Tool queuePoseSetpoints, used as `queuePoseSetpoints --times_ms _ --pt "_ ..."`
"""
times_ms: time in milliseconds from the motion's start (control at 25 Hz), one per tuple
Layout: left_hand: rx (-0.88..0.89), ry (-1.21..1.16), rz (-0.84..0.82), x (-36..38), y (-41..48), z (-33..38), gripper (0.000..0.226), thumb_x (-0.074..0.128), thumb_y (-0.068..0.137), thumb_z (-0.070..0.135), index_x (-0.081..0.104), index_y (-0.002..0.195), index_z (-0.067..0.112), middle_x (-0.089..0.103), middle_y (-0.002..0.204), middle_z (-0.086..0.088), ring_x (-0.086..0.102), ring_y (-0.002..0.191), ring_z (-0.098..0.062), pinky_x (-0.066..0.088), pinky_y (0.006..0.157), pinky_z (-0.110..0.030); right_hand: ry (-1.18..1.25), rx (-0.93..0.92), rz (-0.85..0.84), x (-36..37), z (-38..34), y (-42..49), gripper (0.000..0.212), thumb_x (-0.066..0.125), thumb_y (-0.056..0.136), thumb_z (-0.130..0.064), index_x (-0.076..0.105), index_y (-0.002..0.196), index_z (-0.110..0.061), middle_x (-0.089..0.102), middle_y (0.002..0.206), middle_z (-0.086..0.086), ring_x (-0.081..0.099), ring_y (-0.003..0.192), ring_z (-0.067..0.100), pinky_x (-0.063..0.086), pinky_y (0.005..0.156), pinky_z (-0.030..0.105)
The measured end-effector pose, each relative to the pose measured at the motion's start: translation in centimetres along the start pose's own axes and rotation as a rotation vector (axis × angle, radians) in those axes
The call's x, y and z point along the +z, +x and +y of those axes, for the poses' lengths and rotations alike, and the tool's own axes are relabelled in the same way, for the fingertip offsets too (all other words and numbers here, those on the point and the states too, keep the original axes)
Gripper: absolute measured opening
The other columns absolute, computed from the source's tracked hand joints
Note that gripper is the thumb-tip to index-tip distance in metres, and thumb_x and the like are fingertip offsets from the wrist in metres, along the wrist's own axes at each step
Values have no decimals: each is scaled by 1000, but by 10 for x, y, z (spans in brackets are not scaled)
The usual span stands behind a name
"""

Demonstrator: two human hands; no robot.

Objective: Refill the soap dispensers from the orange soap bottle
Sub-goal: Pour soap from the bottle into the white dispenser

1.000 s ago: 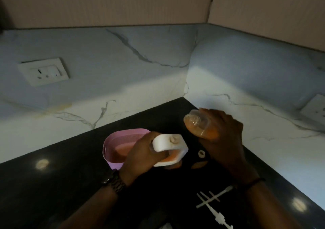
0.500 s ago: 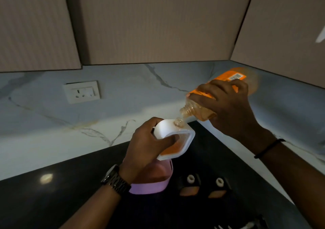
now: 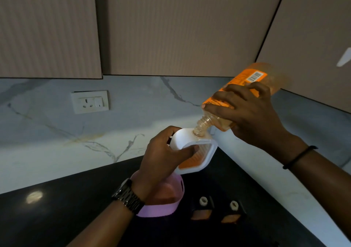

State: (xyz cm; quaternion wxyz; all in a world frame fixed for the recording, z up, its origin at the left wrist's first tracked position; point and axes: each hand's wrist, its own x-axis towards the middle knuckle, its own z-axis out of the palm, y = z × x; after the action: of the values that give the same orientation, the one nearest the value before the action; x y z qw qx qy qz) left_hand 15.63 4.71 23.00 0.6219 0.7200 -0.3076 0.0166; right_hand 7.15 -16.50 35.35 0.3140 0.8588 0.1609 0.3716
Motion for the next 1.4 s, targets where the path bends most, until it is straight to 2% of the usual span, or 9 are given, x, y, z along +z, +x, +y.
queuePoseSetpoints --times_ms 160,360,600,800,1400 --pt "9 -30 -10 3 2 -1 42 84 74 44 63 110 37 69 103 21 64 94 3 59 72 -23 -31 -19 -3 -5 5 0 82 81 59 -4 55 132 -30 59 132 7 52 123 37 24 97 50" --pt "31 -46 -27 5 4 0 42 82 73 48 62 109 39 68 104 22 64 96 2 59 75 -26 -81 -63 2 -11 10 2 74 74 66 -6 57 133 -32 59 133 5 53 124 36 23 99 49" --pt "21 -45 -26 8 5 0 44 83 74 46 61 112 37 68 105 21 62 97 7 59 78 -24 -94 -82 18 -17 13 5 70 69 66 -7 59 131 -31 61 132 5 55 123 36 22 99 47" --pt "25 -47 -30 10 5 1 43 82 75 46 61 111 37 67 103 24 61 98 9 55 74 -17 -105 -100 -1 -18 16 4 78 76 63 -7 56 134 -32 59 134 6 54 124 37 23 100 50" --pt "42 -86 -27 21 1 4 45 83 74 46 63 111 33 69 104 19 63 97 5 55 71 -14 -117 -124 -16 -22 23 -3 78 80 63 -10 55 134 -31 59 134 8 52 124 38 23 100 50"
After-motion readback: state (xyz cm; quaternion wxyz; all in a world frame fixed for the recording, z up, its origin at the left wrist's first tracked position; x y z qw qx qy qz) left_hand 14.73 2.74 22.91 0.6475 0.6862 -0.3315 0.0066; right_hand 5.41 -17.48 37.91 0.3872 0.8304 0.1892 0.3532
